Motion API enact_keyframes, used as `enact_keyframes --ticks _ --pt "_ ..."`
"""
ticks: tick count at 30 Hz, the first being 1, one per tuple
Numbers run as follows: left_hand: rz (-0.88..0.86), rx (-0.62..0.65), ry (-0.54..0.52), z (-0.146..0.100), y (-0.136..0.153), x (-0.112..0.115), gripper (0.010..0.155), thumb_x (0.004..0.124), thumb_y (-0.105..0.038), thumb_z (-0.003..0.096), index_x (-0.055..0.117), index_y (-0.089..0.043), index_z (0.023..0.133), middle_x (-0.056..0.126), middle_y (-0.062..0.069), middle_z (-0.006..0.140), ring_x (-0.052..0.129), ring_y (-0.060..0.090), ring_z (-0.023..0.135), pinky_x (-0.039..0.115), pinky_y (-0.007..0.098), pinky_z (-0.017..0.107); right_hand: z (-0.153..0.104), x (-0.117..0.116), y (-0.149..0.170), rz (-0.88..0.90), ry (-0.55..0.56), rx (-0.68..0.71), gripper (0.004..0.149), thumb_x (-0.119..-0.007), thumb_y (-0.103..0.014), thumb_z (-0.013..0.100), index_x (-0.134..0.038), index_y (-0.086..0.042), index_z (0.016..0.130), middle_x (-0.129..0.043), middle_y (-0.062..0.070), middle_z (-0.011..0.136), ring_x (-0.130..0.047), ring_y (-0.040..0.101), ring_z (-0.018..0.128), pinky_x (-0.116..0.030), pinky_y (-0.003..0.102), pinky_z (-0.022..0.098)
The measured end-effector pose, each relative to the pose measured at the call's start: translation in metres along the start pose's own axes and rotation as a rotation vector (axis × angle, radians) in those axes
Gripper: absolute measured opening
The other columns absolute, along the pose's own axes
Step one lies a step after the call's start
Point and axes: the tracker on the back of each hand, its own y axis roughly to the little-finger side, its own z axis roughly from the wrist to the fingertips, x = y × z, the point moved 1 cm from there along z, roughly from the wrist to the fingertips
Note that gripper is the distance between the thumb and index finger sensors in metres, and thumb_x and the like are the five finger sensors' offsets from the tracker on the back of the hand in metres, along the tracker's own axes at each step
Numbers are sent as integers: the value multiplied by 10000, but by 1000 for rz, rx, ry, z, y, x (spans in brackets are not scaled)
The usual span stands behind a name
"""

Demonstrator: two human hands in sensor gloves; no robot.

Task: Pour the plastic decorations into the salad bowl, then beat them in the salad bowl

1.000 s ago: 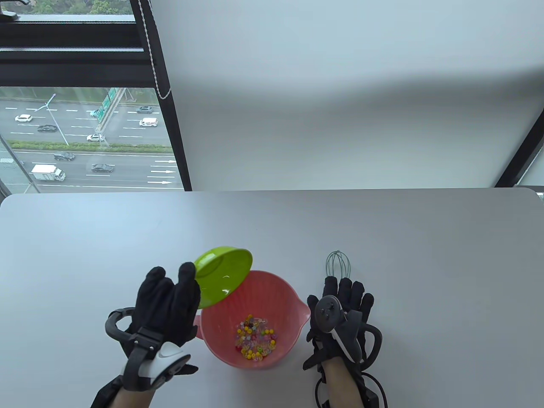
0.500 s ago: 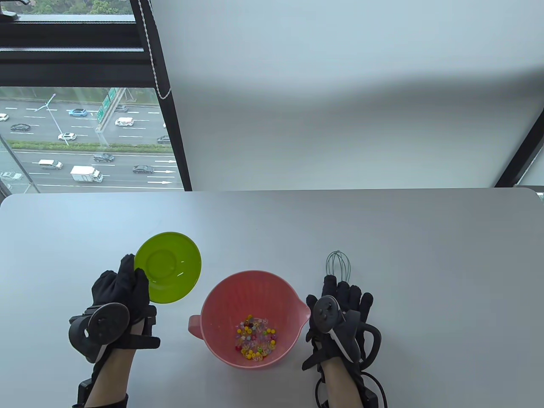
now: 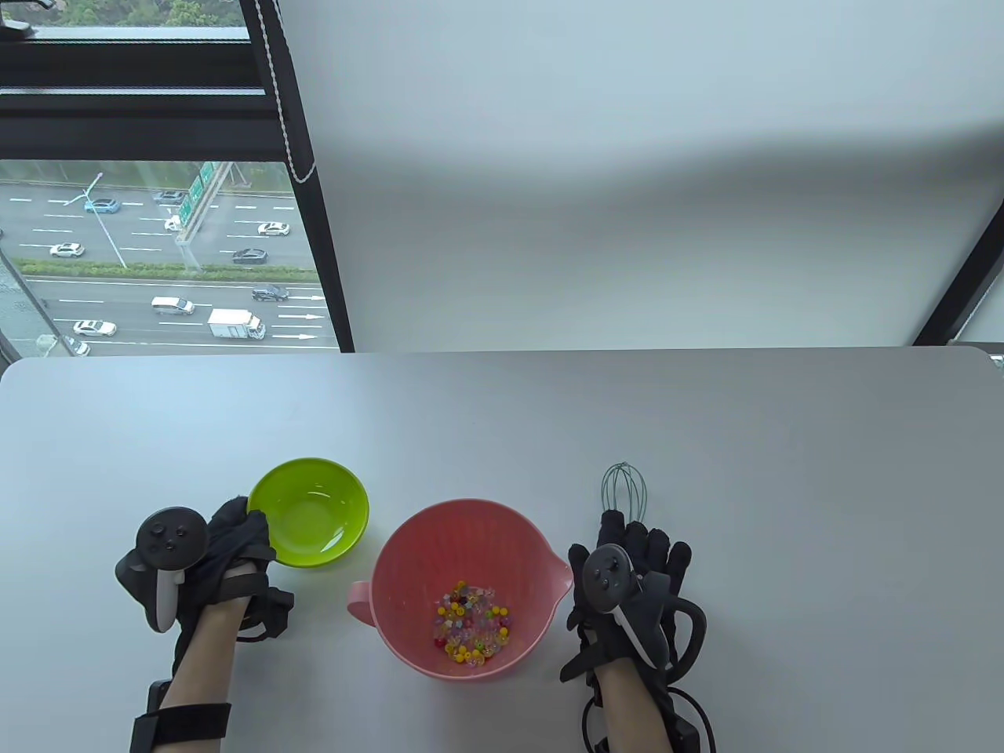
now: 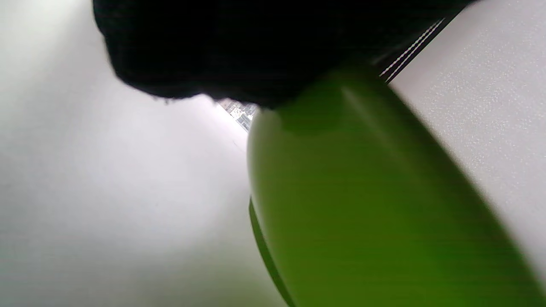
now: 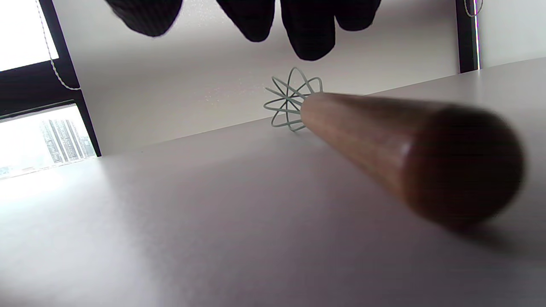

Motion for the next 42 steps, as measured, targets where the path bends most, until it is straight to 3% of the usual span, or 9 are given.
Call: enact_keyframes --ticks 6,12,14,19,26,29,34,38,42 --pt "-21 -49 148 1 6 19 497 767 -320 526 795 7 898 985 5 386 976 301 424 689 556 639 0 0 0 4 -6 -1 689 -597 -642 559 -466 -284 1132 -563 80 1140 -458 379 1025 -155 551 739" --pt "45 -79 154 -3 9 24 608 724 -428 554 696 -1 985 991 36 544 960 344 536 639 593 657 1 0 1 7 -10 -4 689 -598 -641 559 -474 -279 1131 -571 81 1137 -459 379 1024 -155 550 739" --pt "14 -94 141 -6 10 21 687 711 -500 564 611 -8 1034 940 100 683 891 405 648 558 626 687 1 0 1 8 -10 -5 690 -599 -641 558 -479 -275 1131 -573 81 1136 -461 380 1024 -156 550 739" --pt "19 74 -81 -25 -7 -4 677 712 -532 557 611 -85 1055 840 132 834 784 422 779 466 631 724 1 0 1 2 -11 -3 686 -598 -641 559 -484 -277 1129 -576 80 1135 -462 379 1025 -155 551 739" --pt "-69 392 -154 -71 -48 -22 617 697 -547 558 729 -123 1005 913 80 791 835 391 754 504 602 733 1 1 1 6 -4 -4 689 -600 -640 558 -488 -272 1129 -576 83 1135 -458 382 1024 -154 551 739" --pt "-110 556 -122 -99 -65 -18 636 694 -580 557 727 -141 1015 913 71 817 827 393 772 493 599 745 1 1 2 5 -1 -5 688 -600 -640 559 -486 -273 1129 -574 85 1135 -457 383 1024 -155 552 738" --pt "-112 685 83 -116 -80 11 767 684 -670 542 577 -153 1099 801 91 957 758 409 880 444 608 769 0 3 3 2 6 -10 692 -600 -641 559 -469 -278 1134 -558 83 1142 -447 380 1029 -154 556 738" --pt "-102 686 270 -117 -79 35 895 672 -761 528 440 -152 1142 718 115 1019 670 434 955 380 626 779 1 7 7 0 28 -26 697 -599 -644 560 -443 -287 1138 -536 83 1150 -439 387 1030 -158 567 736" --pt "-130 665 341 -114 -76 46 947 677 -795 516 431 -123 1135 794 93 923 688 431 941 395 627 774 1 12 12 3 35 -51 705 -603 -645 560 -431 -285 1141 -579 84 1128 -453 404 1024 -166 581 733"
